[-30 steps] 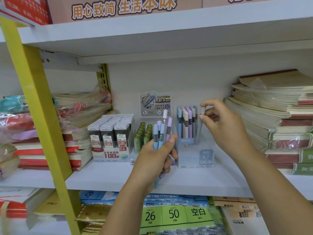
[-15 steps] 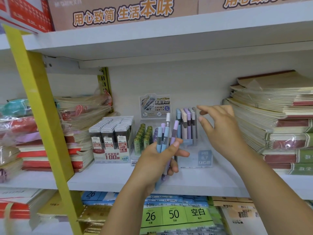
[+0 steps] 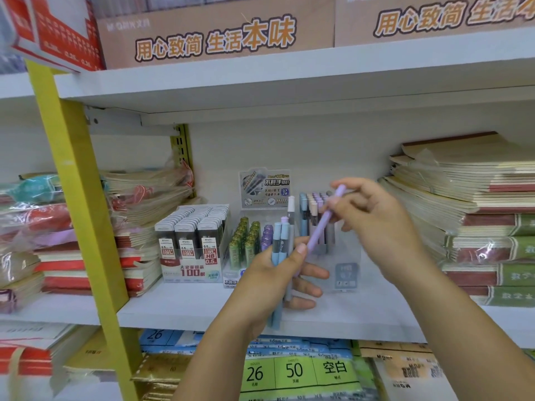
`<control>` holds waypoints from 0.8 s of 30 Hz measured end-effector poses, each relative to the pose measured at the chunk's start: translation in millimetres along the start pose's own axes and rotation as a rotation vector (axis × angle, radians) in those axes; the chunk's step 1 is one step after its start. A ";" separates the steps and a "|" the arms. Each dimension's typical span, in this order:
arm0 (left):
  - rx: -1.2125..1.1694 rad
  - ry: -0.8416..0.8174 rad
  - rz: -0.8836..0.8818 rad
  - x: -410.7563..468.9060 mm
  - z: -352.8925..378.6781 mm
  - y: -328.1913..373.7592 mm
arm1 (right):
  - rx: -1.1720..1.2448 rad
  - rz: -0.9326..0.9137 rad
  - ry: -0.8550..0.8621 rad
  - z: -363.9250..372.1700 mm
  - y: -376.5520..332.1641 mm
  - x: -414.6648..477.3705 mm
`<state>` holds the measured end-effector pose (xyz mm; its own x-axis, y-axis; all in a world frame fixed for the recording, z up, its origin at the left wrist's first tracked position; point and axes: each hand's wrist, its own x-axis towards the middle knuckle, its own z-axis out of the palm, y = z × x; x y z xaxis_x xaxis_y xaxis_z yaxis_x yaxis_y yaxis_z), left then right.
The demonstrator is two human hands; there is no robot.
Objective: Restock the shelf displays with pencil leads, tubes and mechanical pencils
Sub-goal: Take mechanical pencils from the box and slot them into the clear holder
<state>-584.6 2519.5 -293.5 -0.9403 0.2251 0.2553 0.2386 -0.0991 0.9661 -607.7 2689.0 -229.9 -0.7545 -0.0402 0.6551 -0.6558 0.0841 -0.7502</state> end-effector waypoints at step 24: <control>0.026 0.148 0.053 7.0 -18.0 -11.7 | -0.506 -0.220 0.025 -11.4 29.9 8.9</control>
<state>-598.4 2504.8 -303.8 -0.9512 0.0749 0.2992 0.2933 -0.0813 0.9526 -633.7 2702.5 -245.5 -0.5963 -0.0877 0.7980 -0.6995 0.5445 -0.4629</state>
